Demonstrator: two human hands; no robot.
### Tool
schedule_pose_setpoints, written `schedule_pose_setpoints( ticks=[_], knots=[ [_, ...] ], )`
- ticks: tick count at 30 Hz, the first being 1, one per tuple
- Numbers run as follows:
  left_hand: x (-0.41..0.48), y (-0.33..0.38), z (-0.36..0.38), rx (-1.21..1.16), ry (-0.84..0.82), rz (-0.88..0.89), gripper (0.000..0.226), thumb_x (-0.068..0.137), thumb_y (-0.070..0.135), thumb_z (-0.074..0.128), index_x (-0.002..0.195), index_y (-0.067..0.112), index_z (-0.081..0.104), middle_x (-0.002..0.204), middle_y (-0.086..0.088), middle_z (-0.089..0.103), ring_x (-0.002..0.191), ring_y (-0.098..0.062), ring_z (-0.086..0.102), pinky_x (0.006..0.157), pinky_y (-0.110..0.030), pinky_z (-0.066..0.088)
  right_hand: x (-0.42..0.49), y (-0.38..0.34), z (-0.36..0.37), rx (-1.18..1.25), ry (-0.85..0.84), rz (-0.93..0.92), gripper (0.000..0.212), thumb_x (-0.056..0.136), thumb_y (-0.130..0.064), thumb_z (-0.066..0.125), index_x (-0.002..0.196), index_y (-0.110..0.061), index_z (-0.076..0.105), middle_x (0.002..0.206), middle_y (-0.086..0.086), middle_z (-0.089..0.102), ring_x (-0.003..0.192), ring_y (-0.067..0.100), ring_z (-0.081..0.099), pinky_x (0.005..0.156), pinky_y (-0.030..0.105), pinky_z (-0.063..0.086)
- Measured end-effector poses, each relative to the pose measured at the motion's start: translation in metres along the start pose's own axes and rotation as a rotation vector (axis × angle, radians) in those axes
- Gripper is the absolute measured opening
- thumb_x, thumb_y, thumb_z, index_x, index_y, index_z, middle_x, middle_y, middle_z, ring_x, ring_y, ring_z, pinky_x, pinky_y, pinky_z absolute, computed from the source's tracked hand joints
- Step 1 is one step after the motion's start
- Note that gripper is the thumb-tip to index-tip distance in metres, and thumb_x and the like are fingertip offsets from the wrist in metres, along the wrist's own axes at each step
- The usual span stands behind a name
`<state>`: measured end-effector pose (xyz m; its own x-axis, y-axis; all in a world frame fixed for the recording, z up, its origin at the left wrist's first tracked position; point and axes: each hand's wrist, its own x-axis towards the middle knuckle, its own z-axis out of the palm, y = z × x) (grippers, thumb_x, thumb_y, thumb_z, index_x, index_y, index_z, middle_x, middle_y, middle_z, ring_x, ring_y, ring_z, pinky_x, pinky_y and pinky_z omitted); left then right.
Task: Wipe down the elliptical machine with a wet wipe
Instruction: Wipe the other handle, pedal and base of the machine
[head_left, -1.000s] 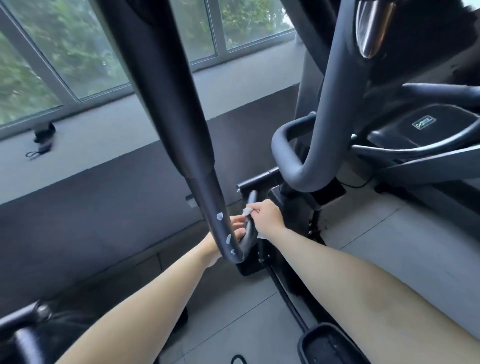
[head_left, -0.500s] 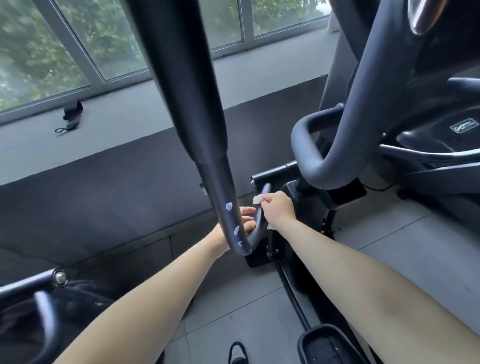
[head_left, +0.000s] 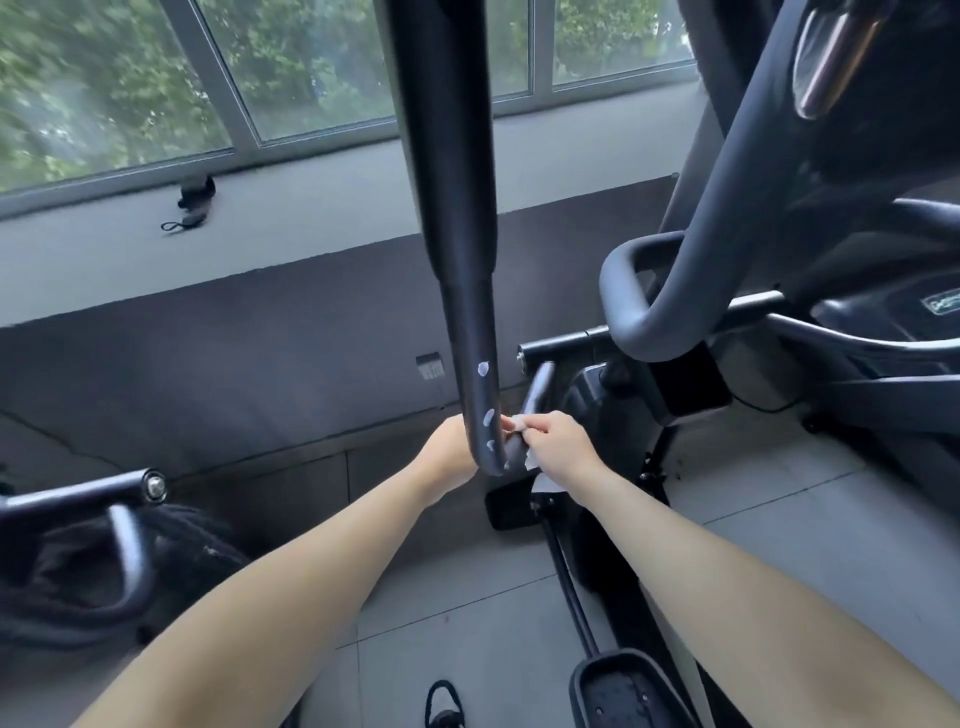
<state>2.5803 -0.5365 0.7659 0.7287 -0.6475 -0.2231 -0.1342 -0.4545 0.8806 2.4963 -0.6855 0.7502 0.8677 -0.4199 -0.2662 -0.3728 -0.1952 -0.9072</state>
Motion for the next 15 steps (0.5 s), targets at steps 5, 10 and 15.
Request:
schedule_pose_setpoints(
  ticks=[5,10,15],
  knots=[
    [-0.029,0.004,-0.002,-0.026,-0.015,-0.013,0.014,0.096,0.022,0.066,0.099,0.029,0.077,0.101,0.011,0.077,0.096,-0.006,0.069,0.083,-0.021,0.047,-0.015,-0.003,0.013,0.090,0.057,0.083,0.039,0.090,-0.009,0.043,0.094,-0.021,0.081,0.105,0.002,0.076,0.097,0.022,0.068,0.075,0.024,0.050],
    [-0.053,0.008,0.001,-0.021,0.034,0.030,0.029,0.103,0.016,0.053,0.100,0.033,0.076,0.085,0.025,0.074,0.071,0.011,0.059,0.073,-0.009,0.042,-0.060,-0.012,0.022,0.312,0.042,0.097,0.042,0.095,-0.010,0.049,0.094,-0.036,0.082,0.096,-0.014,0.077,0.110,0.019,0.068,0.093,0.045,0.059],
    [-0.070,0.018,-0.002,-0.033,0.088,0.123,0.020,0.101,0.030,0.055,0.106,0.039,0.073,0.105,0.017,0.076,0.104,-0.003,0.069,0.098,-0.026,0.050,-0.099,-0.040,0.022,0.394,0.030,0.084,0.035,0.093,-0.012,0.047,0.088,-0.021,0.080,0.081,0.010,0.073,0.098,0.030,0.072,0.082,0.055,0.062]
  ],
)
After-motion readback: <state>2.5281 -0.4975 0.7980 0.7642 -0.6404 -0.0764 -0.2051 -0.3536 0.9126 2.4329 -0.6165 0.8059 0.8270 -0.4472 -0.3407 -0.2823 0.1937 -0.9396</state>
